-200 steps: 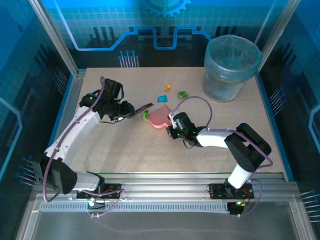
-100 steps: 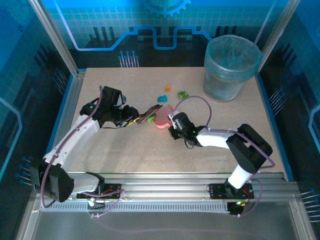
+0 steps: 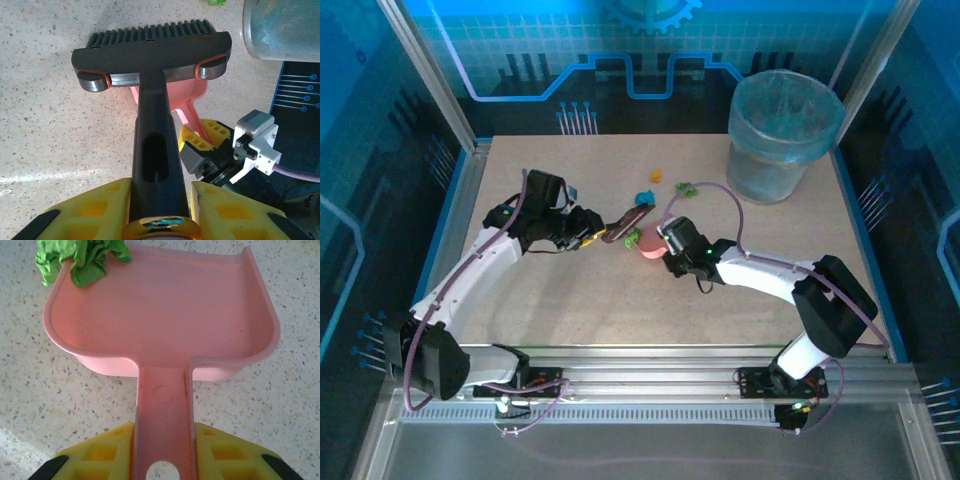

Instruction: Sweep away the paper scraps from the table

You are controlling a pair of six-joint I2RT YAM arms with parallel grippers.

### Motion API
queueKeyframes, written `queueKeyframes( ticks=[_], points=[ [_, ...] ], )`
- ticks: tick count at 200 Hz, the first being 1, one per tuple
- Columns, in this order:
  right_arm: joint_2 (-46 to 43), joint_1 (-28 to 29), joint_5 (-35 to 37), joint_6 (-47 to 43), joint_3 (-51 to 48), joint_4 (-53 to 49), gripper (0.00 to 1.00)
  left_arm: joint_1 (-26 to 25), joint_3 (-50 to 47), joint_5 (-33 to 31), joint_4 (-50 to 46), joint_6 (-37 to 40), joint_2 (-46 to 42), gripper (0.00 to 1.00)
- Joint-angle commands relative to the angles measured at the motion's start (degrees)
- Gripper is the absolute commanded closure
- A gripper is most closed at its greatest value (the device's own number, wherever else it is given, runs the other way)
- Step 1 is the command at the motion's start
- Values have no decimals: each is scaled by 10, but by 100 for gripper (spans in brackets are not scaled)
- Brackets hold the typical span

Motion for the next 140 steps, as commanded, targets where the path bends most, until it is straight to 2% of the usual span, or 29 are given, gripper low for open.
queueKeyframes(
  ticks=[1, 24, 90, 140],
  points=[
    [-9, 11, -9, -10, -9, -46, 100, 1, 7, 31, 24, 0, 4, 97],
    [-19, 11, -16, 7, -14, -49, 100, 2, 14, 23, 6, 13, 0, 96],
    [-55, 25, 42, 20, -34, -109, 100, 9, 17, 19, -17, 29, -10, 96],
    [-88, 29, 35, 32, -53, -109, 100, 10, 12, 21, -35, 41, -14, 95]
  ],
)
